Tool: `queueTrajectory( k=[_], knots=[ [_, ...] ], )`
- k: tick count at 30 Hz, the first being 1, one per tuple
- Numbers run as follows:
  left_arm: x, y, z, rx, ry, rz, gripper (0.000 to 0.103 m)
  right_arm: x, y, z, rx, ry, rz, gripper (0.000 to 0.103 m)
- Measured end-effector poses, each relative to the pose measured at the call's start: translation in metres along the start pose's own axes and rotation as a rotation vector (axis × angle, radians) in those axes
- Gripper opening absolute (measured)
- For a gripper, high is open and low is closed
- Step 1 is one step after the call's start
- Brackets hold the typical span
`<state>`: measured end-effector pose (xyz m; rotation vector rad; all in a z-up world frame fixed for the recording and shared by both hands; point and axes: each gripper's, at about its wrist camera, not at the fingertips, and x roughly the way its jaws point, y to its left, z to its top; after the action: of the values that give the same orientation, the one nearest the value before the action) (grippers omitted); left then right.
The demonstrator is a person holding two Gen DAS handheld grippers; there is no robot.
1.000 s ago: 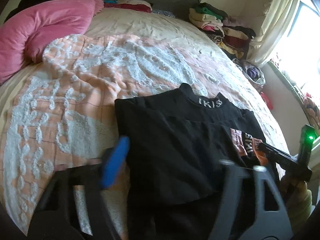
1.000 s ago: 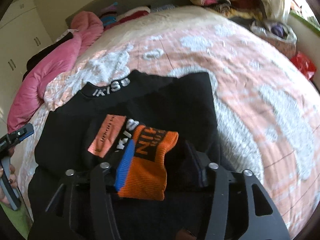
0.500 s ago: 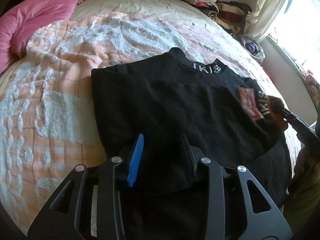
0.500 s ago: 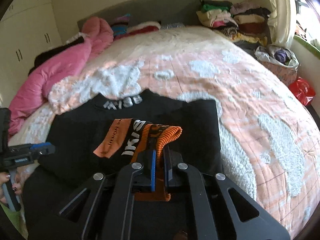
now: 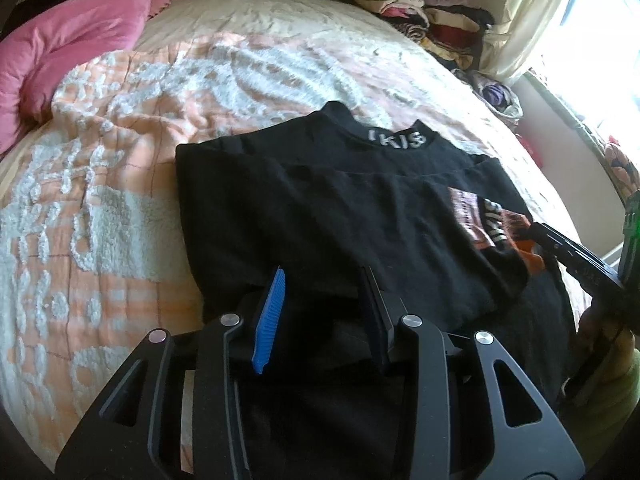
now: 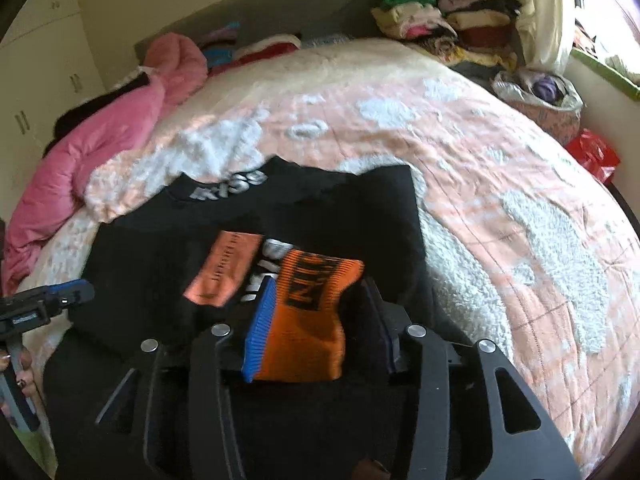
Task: Fold small clothes
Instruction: 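Open the right tool and release the orange cuffs onto the shirt, then move both open tools back along the shirt to its hem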
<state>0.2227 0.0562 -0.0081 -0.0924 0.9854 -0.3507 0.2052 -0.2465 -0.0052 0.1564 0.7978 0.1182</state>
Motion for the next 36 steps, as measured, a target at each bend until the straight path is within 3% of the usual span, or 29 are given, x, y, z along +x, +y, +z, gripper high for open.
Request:
queueTrajectory(
  k=[7,14,18,29,34,36],
  knots=[
    [0.000,-0.006,-0.010,0.010,0.029,0.000,0.034,-0.001,0.041,-0.009,-0.110,0.056,0.095,0.047],
    [0.003,-0.001,-0.014,-0.012,0.040,-0.006,0.034,0.018,0.052,-0.018,-0.145,0.134,0.009,0.047],
    [0.003,-0.002,-0.015,-0.010,0.038,-0.004,0.034,0.020,0.043,-0.019,-0.108,0.128,0.019,0.047],
    [-0.011,-0.007,-0.013,0.000,0.008,-0.019,0.056,-0.009,0.049,-0.019,-0.104,0.044,0.060,0.074],
    [-0.018,-0.006,-0.011,-0.013,-0.011,-0.015,0.066,-0.020,0.045,-0.016,-0.086,0.015,0.056,0.079],
    [-0.019,-0.006,-0.011,-0.013,-0.014,-0.010,0.069,-0.024,0.044,-0.015,-0.081,0.004,0.051,0.087]
  ],
)
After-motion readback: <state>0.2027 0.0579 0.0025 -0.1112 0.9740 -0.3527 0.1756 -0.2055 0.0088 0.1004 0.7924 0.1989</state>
